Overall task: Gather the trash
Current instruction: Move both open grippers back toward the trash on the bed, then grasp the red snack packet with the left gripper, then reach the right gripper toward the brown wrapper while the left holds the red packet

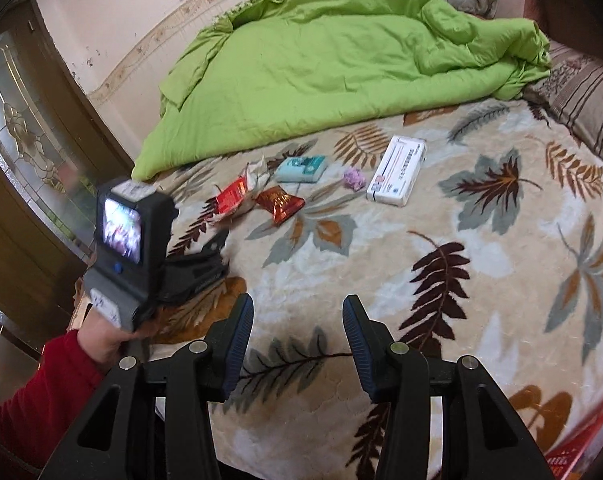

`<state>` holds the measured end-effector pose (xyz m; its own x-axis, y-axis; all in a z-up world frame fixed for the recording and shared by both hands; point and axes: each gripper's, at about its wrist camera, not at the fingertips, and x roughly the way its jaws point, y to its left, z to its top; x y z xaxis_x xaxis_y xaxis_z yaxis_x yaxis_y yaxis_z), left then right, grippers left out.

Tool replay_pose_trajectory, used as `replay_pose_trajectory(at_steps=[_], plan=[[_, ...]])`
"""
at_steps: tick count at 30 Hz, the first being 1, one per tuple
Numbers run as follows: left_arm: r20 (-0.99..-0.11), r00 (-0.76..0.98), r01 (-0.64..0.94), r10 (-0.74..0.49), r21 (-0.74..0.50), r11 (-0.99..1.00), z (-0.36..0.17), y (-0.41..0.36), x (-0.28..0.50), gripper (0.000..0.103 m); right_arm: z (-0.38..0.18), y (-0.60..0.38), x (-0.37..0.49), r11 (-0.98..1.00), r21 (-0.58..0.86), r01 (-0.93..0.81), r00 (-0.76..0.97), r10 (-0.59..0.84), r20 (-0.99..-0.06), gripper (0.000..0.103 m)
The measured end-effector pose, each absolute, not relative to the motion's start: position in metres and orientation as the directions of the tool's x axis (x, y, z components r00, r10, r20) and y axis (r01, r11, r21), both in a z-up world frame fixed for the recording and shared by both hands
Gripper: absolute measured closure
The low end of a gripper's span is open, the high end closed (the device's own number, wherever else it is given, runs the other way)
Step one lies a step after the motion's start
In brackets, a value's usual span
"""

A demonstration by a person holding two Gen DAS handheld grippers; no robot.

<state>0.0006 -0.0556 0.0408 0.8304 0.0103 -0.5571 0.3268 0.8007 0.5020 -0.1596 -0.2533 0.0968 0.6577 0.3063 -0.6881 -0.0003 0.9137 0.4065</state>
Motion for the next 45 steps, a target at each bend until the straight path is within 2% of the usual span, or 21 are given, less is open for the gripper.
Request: replay_pose_trajectory(at_steps=[3,4,5,8,11,17,21,31,39,43,45], plan=[[-0.577,0.816,0.302,0.036,0.478,0.825,0.032,-0.058,0.031,0.028,0.091,-0.258,-0.157,0.909,0.417,0.004,0.649,0.314,-0.692,0.053],[-0.587,0.808,0.296,0.044,0.47,0.831,0.03,-0.059,0.037,0.046,0.09,-0.259,-0.156,0.909,0.418,0.006,0.649,0.314,-0.693,0.053],[-0.624,0.78,0.301,0.049,0.443,0.845,0.027,-0.057,0.05,0.069,0.089,-0.26,-0.155,0.908,0.419,0.006,0.648,0.315,-0.693,0.053],[-0.684,0.729,0.311,0.014,0.35,0.883,0.026,-0.049,0.069,0.096,0.087,-0.262,-0.151,0.908,0.419,0.004,0.644,0.318,-0.696,0.053],[-0.689,0.725,0.297,-0.025,0.28,0.913,0.034,-0.039,0.068,0.1,0.088,-0.26,-0.146,0.905,0.424,-0.008,0.64,0.331,-0.694,0.053],[-0.718,0.663,0.287,-0.21,-0.014,0.958,0.065,-0.003,0.037,0.1,0.094,-0.243,-0.12,0.91,0.407,-0.082,0.62,0.367,-0.693,0.053],[-0.706,0.662,0.219,-0.252,-0.139,0.966,0.07,0.014,-0.001,0.1,0.094,-0.222,-0.083,0.92,0.359,-0.158,0.607,0.377,-0.699,0.053],[-0.675,0.697,0.224,-0.243,-0.117,0.967,0.056,0.014,-0.007,0.1,0.054,-0.177,0.037,0.949,0.203,-0.241,0.553,0.306,-0.775,0.053],[-0.686,0.682,0.245,-0.254,-0.113,0.963,0.05,0.009,-0.003,0.1,0.014,-0.164,0.084,0.956,0.179,-0.234,0.48,0.273,-0.833,0.053],[-0.685,0.683,0.247,-0.253,-0.108,0.963,0.05,0.008,-0.003,0.1,0.013,-0.166,0.067,0.966,0.174,-0.19,0.509,0.248,-0.824,0.071],[-0.683,0.687,0.246,-0.248,-0.103,0.964,0.05,0.008,-0.004,0.1,0.018,-0.173,0.05,0.968,0.198,-0.154,0.522,0.25,-0.816,0.071]])
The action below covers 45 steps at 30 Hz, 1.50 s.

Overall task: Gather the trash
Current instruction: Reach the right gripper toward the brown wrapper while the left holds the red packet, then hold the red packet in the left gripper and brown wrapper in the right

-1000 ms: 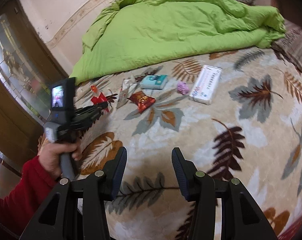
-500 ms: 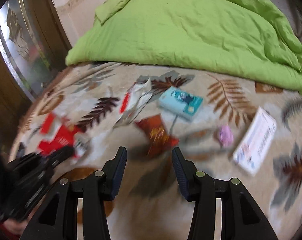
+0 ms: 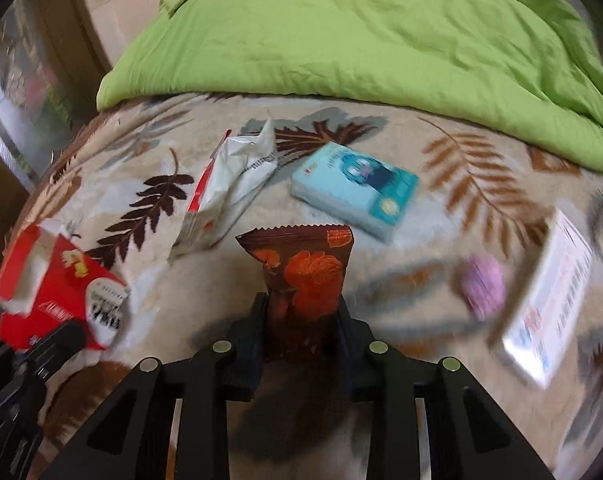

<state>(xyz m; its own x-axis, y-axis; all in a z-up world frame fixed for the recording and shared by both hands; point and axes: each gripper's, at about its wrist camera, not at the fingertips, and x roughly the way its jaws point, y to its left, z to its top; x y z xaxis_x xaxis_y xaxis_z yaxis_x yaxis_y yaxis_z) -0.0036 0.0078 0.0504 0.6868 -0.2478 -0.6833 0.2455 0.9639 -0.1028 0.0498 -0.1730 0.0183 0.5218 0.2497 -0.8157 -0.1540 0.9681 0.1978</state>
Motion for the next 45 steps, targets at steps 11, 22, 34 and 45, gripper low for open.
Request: replay_pose_trajectory(at_steps=[11,22,34,45], plan=[[-0.658,0.707,0.299,-0.26,-0.055,0.953,0.056,-0.007,-0.031,0.1,0.052,-0.208,-0.08,0.97,0.24,-0.042,0.604,0.216,-0.767,0.071],[-0.635,0.708,0.368,-0.309,-0.041,0.929,0.061,-0.028,-0.097,0.1,0.06,-0.222,-0.13,0.958,0.287,0.011,0.64,0.214,-0.738,0.071],[-0.624,0.717,0.395,-0.31,-0.003,0.919,0.055,-0.036,-0.097,0.1,0.055,-0.223,-0.121,0.956,0.29,0.03,0.641,0.205,-0.74,0.071],[-0.624,0.711,0.398,-0.324,-0.024,0.917,0.055,-0.033,-0.089,0.1,0.054,-0.221,-0.118,0.957,0.289,0.022,0.637,0.209,-0.742,0.071]])
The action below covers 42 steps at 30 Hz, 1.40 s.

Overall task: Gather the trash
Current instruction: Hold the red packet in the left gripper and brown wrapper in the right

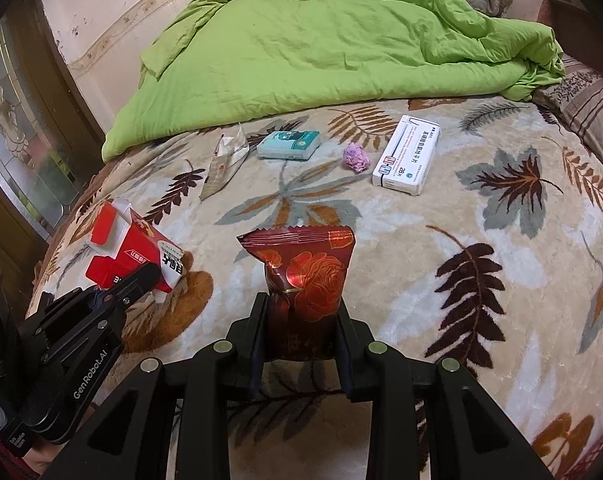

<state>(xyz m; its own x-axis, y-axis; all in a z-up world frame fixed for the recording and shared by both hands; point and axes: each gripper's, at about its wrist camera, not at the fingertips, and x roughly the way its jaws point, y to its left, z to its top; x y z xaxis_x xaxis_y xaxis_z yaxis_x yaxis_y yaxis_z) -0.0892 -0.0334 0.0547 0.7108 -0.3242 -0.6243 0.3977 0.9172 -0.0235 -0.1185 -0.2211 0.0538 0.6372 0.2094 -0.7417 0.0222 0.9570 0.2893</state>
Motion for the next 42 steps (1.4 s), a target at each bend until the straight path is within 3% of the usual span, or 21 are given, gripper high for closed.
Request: replay_pose_trajectory(at_steps=[11,42], plan=[[-0.611,0.73,0.416,-0.307,0.04,0.909,0.055,-0.044,-0.093,0.1,0.053,-0.221,-0.116,0.955,0.298,0.015,0.638,0.22,-0.738,0.071],[-0.612,0.729,0.417,-0.308,0.04,0.908,0.054,-0.045,-0.092,0.1,0.053,-0.221,-0.116,0.954,0.299,0.016,0.639,0.22,-0.737,0.071]])
